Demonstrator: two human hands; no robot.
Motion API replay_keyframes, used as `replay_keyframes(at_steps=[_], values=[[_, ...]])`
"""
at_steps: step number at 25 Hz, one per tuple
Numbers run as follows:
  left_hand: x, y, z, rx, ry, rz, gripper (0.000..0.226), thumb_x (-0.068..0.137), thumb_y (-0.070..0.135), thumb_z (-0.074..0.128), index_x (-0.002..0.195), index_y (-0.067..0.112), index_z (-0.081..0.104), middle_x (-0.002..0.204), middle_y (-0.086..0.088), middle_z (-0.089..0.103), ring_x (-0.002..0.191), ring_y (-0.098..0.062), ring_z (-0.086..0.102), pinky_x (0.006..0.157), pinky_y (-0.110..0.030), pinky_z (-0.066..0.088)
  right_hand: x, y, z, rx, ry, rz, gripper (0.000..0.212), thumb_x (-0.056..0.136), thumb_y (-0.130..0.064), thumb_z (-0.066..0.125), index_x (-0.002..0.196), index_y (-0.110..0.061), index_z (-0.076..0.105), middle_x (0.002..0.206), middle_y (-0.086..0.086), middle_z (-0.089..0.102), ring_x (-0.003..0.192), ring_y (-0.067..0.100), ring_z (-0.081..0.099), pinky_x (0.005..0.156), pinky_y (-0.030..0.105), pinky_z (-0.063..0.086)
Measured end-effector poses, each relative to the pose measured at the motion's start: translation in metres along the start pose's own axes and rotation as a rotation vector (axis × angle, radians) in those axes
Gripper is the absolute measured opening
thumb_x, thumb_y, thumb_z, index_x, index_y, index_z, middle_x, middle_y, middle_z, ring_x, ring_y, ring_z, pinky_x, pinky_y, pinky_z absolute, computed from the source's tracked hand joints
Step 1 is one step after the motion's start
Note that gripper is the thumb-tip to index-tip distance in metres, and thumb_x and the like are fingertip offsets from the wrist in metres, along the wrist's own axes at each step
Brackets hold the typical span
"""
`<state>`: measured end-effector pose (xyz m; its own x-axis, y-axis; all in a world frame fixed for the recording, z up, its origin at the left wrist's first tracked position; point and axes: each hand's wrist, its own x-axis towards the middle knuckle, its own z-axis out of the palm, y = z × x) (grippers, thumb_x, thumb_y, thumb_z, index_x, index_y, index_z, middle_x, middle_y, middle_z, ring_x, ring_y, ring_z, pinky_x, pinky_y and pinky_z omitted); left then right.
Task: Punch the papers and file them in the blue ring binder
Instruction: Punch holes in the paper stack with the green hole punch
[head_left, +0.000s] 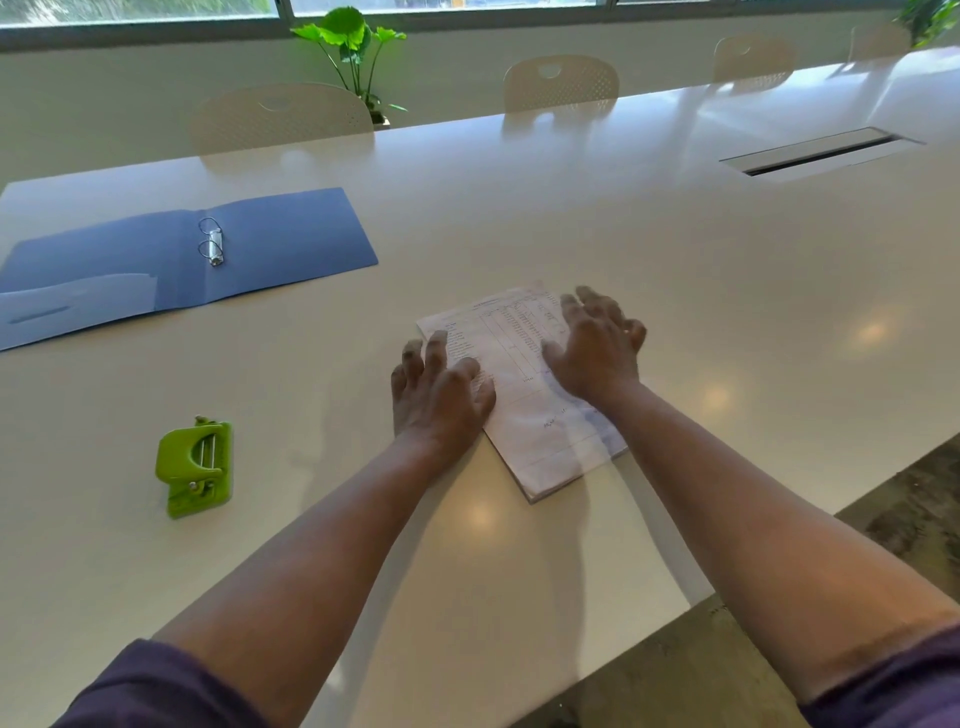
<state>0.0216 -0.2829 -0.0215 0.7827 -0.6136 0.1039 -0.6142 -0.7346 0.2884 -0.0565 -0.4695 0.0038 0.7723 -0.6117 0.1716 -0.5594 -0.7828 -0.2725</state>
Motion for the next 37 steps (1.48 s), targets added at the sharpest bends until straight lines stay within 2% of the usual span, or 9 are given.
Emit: replay_keyframes(at_steps=[2, 4, 6, 9, 13, 25, 32, 37], values=[[0.004, -0.002, 0.005, -0.022, -0.01, 0.028, 0.041, 0.098, 0.052, 0.043, 0.123, 0.027, 0.064, 0.162, -0.006, 0.032, 0.152, -0.034, 0.013, 0.121, -0.046, 0.015, -0.005, -0.015, 0.006, -0.023, -0.106, -0.11, 0.068, 0.1, -0.047, 0.044, 0.16, -0.021, 0.028, 0.172, 0.003, 0.014, 0.159, 0.024, 0.006, 0.12, 0.052, 0.014], [0.006, -0.003, 0.008, -0.05, -0.011, 0.049, 0.042, 0.099, 0.051, 0.041, 0.123, 0.025, 0.063, 0.154, -0.006, 0.046, 0.15, -0.033, 0.025, 0.121, -0.046, 0.023, -0.01, -0.025, 0.012, -0.061, -0.228, -0.176, 0.066, 0.103, -0.05, 0.031, 0.163, -0.026, 0.016, 0.174, 0.0, 0.0, 0.159, 0.022, -0.009, 0.124, 0.052, 0.004], [0.007, -0.004, 0.01, -0.065, -0.009, 0.054, 0.043, 0.098, 0.052, 0.04, 0.123, 0.024, 0.062, 0.149, -0.005, 0.052, 0.146, -0.032, 0.035, 0.119, -0.045, 0.029, -0.014, -0.028, 0.019, -0.079, -0.322, -0.188, 0.066, 0.104, -0.051, 0.024, 0.164, -0.029, 0.009, 0.173, -0.001, -0.008, 0.158, 0.022, -0.018, 0.125, 0.052, -0.003], [0.008, -0.004, 0.011, -0.061, 0.004, 0.045, 0.044, 0.097, 0.054, 0.039, 0.118, 0.024, 0.063, 0.145, -0.005, 0.055, 0.14, -0.032, 0.041, 0.117, -0.045, 0.033, -0.017, -0.029, 0.025, -0.095, -0.387, -0.171, 0.066, 0.104, -0.053, 0.017, 0.164, -0.029, 0.005, 0.173, -0.001, -0.006, 0.158, 0.022, -0.014, 0.125, 0.052, -0.005], [0.008, -0.006, 0.012, -0.057, 0.012, 0.052, 0.044, 0.094, 0.055, 0.037, 0.114, 0.025, 0.063, 0.14, -0.005, 0.058, 0.136, -0.032, 0.045, 0.114, -0.047, 0.036, -0.016, -0.031, 0.028, -0.141, -0.383, -0.162, 0.067, 0.103, -0.056, 0.015, 0.164, -0.031, 0.004, 0.174, -0.003, -0.004, 0.16, 0.022, -0.006, 0.125, 0.053, 0.001], [0.006, -0.006, 0.011, -0.085, 0.008, 0.039, 0.042, 0.095, 0.053, 0.038, 0.116, 0.024, 0.061, 0.139, -0.002, 0.056, 0.136, -0.029, 0.043, 0.115, -0.045, 0.034, -0.016, -0.031, 0.028, -0.138, -0.385, -0.156, 0.066, 0.104, -0.056, 0.016, 0.164, -0.032, 0.001, 0.174, -0.003, -0.004, 0.159, 0.022, -0.007, 0.125, 0.052, 0.001], [0.0, -0.005, 0.0, -0.2, 0.009, 0.012, 0.051, 0.1, 0.044, 0.043, 0.144, 0.02, 0.049, 0.158, -0.004, 0.041, 0.15, -0.026, 0.028, 0.123, -0.042, 0.02, -0.015, -0.035, 0.017, -0.102, -0.315, -0.211, 0.066, 0.105, -0.057, 0.015, 0.164, -0.032, -0.001, 0.174, -0.003, -0.003, 0.159, 0.019, -0.01, 0.125, 0.053, -0.003], [-0.015, -0.032, -0.033, -0.183, 0.088, -0.025, 0.047, 0.1, 0.036, 0.045, 0.143, 0.017, 0.052, 0.158, -0.004, 0.043, 0.152, -0.026, 0.024, 0.124, -0.042, 0.017, -0.02, -0.074, 0.007, -0.063, -0.287, -0.323, 0.065, 0.106, -0.055, 0.018, 0.164, -0.03, 0.003, 0.174, -0.003, -0.001, 0.159, 0.018, -0.008, 0.125, 0.05, -0.003]])
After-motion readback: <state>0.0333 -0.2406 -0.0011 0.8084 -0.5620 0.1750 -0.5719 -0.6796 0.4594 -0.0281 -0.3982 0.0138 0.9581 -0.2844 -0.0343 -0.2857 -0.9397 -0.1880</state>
